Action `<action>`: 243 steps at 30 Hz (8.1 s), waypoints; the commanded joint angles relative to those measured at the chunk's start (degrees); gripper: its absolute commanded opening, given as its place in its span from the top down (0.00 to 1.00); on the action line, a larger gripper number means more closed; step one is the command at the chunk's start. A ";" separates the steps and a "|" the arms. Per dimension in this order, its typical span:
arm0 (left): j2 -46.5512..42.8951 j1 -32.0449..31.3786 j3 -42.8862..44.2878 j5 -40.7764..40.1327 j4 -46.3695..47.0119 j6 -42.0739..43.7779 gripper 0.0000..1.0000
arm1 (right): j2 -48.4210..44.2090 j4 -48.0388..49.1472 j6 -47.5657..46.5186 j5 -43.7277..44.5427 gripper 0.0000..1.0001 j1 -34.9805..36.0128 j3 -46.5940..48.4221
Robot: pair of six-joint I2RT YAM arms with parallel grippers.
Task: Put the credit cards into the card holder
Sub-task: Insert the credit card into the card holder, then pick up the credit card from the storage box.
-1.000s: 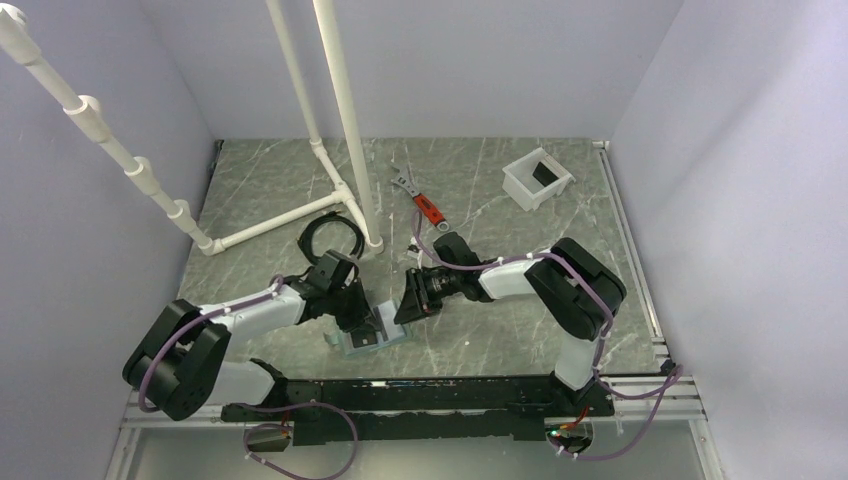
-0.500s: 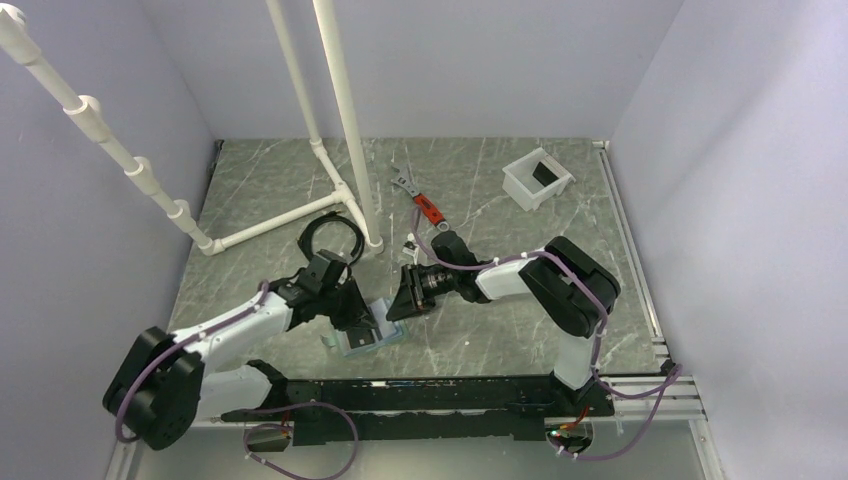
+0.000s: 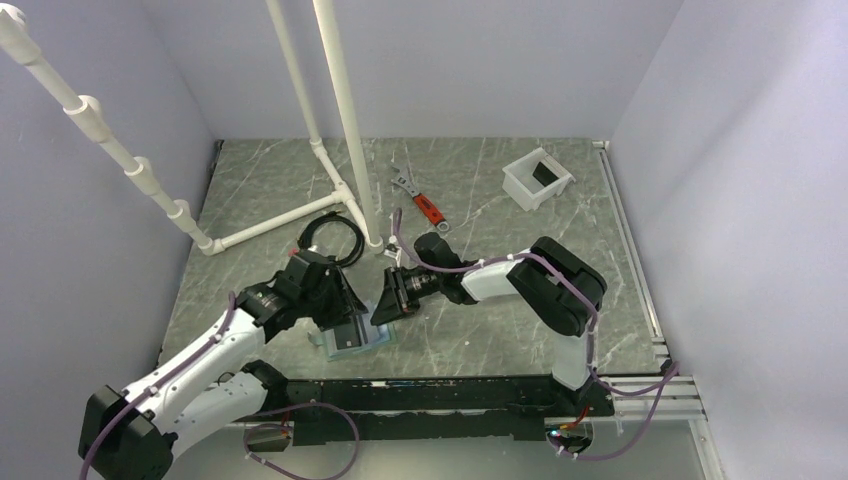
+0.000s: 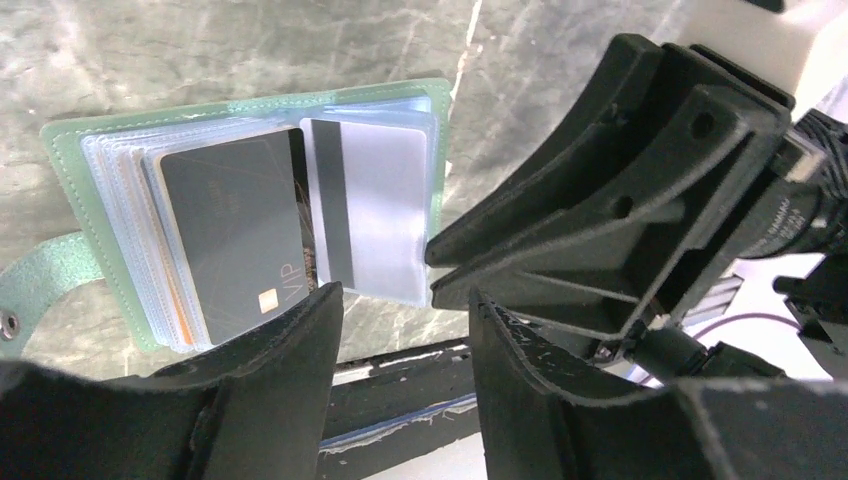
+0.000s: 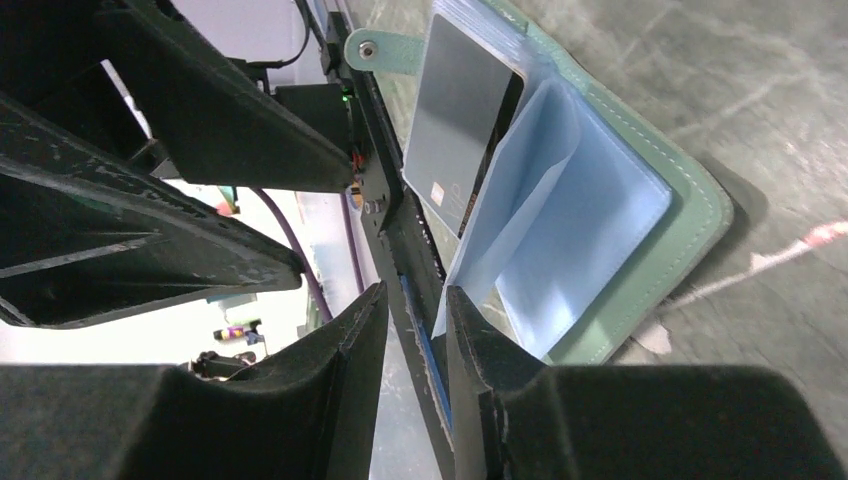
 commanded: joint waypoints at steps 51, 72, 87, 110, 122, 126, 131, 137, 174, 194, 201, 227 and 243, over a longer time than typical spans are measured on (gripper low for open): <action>12.72 1.48 -3.50 -17.11 -10.90 -13.02 0.72 | -9.77 -38.60 -31.68 33.16 0.56 3.83 12.56; 18.66 4.82 6.69 -11.01 -12.07 6.33 0.62 | -12.41 -54.44 -51.25 72.91 0.29 -31.24 34.24; 20.76 16.64 19.58 1.19 -17.22 23.62 0.41 | 12.91 -53.12 -76.49 74.50 0.32 -39.72 59.98; 22.87 17.39 24.96 7.47 -13.52 31.93 0.28 | 24.18 -53.94 -82.81 74.93 0.42 -43.85 68.08; 24.33 17.65 26.51 7.27 -13.50 32.55 0.27 | 25.97 -52.59 -82.81 72.10 0.35 -44.50 67.78; 24.77 17.82 26.41 7.49 -13.17 32.64 0.27 | 27.56 -53.09 -82.30 71.60 0.34 -44.45 69.22; 25.19 17.96 26.68 7.67 -13.15 32.88 0.27 | 29.41 -52.89 -82.62 73.39 0.34 -44.47 70.84; 25.58 18.23 26.67 8.34 -12.62 32.73 0.27 | 30.48 -51.67 -82.73 76.21 0.35 -44.51 71.73; 24.63 18.71 25.63 11.32 -11.67 32.11 0.26 | 25.90 -50.05 -82.21 77.51 0.63 -44.42 70.17; 24.01 18.89 25.30 12.11 -11.77 32.20 0.26 | 25.61 -50.36 -82.05 77.71 0.76 -43.99 70.19; 23.92 18.89 25.18 12.35 -11.64 32.20 0.26 | 25.55 -50.71 -81.76 77.94 0.84 -43.86 70.73; 22.46 18.97 22.66 15.03 -10.48 31.02 0.26 | 20.14 -59.77 -71.21 66.84 1.00 -42.94 69.20; 20.29 18.97 21.18 16.05 -10.18 29.15 0.26 | 14.12 -57.18 -34.91 74.84 1.00 -43.20 65.61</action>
